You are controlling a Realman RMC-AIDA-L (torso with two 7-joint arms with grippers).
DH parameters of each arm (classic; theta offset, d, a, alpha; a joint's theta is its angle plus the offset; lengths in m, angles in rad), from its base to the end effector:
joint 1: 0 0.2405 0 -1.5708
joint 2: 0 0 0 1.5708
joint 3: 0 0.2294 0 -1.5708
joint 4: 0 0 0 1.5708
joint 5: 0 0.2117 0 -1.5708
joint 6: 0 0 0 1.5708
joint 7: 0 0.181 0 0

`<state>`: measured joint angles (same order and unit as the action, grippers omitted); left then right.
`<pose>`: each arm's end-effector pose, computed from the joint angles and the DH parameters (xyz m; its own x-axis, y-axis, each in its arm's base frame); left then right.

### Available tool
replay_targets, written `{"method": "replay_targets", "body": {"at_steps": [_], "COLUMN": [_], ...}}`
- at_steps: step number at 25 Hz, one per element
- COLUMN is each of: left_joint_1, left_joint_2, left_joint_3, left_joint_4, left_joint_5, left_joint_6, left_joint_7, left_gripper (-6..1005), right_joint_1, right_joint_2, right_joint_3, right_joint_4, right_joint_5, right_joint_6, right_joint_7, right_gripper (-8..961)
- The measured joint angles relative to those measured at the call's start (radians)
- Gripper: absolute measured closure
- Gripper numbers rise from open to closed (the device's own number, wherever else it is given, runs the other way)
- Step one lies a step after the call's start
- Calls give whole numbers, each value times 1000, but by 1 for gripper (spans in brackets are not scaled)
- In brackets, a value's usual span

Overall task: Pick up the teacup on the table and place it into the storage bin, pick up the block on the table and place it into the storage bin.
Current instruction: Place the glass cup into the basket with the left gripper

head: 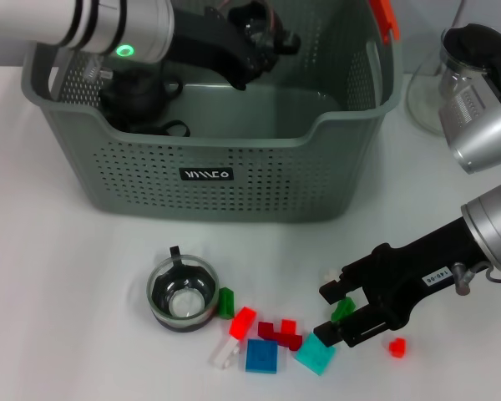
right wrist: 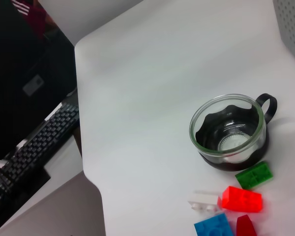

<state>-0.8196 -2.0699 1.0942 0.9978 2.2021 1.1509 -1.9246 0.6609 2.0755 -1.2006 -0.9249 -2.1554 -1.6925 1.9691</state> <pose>-0.1025 0.4429 -0.0114 0.9560 0.2112 0.2037 0.2816 -0.8555 -0.4345 0.1657 0.3059 -0.0571 0.8939 -0.4470 0.0335 -0.4464 -0.8807 0.1586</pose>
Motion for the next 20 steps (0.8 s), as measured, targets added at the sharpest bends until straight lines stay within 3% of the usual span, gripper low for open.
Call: {"method": "replay_targets", "body": {"at_steps": [7, 14, 18, 20], "left_joint_1": [-7, 2, 7, 8], "left_joint_2": [-7, -36, -40, -40], "left_joint_3": [49, 53, 52, 48], "left_joint_4": [-46, -54, -53, -47], "left_joint_5": [19, 75, 76, 77], "left_joint_6": [-49, -96, -104, -102], "left_joint_7": [-6, -6, -6, -8], "left_gripper": [919, 915, 913, 841], "right_joint_1": [0, -2, -3, -4], "right_joint_2": [2, 6, 6, 6], "right_joint_3": [-7, -3, -4, -4], "right_joint_4": [0, 1, 1, 1], "right_joint_5": [-1, -14, -14, -14], "right_joint_6": [3, -1, -2, -2], "right_joint_7": [-2, -2, -4, -7], "right_gripper": [220, 220, 220, 220]}}
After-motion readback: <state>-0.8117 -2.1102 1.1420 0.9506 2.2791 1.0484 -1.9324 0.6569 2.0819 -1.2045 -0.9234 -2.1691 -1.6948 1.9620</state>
